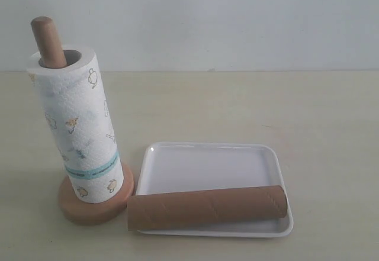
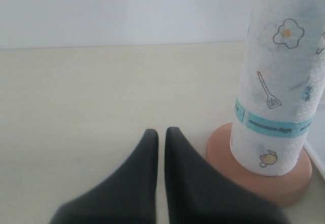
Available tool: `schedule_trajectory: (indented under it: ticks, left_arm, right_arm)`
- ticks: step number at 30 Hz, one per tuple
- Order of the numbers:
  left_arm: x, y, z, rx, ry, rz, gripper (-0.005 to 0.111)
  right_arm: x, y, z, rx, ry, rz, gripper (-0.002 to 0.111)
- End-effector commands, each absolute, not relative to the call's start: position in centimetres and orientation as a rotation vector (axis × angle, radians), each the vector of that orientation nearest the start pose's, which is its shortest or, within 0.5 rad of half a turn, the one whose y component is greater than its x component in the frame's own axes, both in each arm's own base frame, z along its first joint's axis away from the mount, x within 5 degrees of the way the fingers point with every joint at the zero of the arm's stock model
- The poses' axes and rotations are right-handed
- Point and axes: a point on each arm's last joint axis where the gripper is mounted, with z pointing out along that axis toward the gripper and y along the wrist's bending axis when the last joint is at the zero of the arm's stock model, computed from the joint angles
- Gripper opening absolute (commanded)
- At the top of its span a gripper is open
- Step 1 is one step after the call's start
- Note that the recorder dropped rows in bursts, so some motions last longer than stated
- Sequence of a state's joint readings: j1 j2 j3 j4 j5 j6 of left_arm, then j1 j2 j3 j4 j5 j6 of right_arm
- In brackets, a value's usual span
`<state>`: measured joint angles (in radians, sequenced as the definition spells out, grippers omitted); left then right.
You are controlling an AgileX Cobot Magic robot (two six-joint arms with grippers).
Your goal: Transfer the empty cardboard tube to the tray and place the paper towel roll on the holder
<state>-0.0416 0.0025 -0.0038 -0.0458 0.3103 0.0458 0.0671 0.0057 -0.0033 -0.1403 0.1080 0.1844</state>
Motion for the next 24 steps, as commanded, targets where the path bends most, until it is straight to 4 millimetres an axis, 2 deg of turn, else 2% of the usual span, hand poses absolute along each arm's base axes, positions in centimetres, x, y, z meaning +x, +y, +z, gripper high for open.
schedule_trajectory:
  ticks: [1,6,14,24]
  left_arm:
    - [5.4,-0.3,18.6,0.049,1.786,-0.038,0.004]
    - [5.4,-0.3,18.6,0.049,1.786,-0.038,0.004]
    - [5.4,-0.3,18.6,0.049,1.786,-0.038,0.004]
    - [5.4,-0.3,18.6,0.049,1.786,-0.038,0.004]
  right_arm:
    - [5.6,0.1,19.6,-0.021,1.677,0.030,0.007]
    - [5.4,0.0,18.4,-0.005,1.802,0.024,0.007]
    - [5.4,0.3,18.4,-0.071,1.805,0.027,0.007]
    - [5.4,0.3,18.3,-0.065,1.811,0.031,0.007]
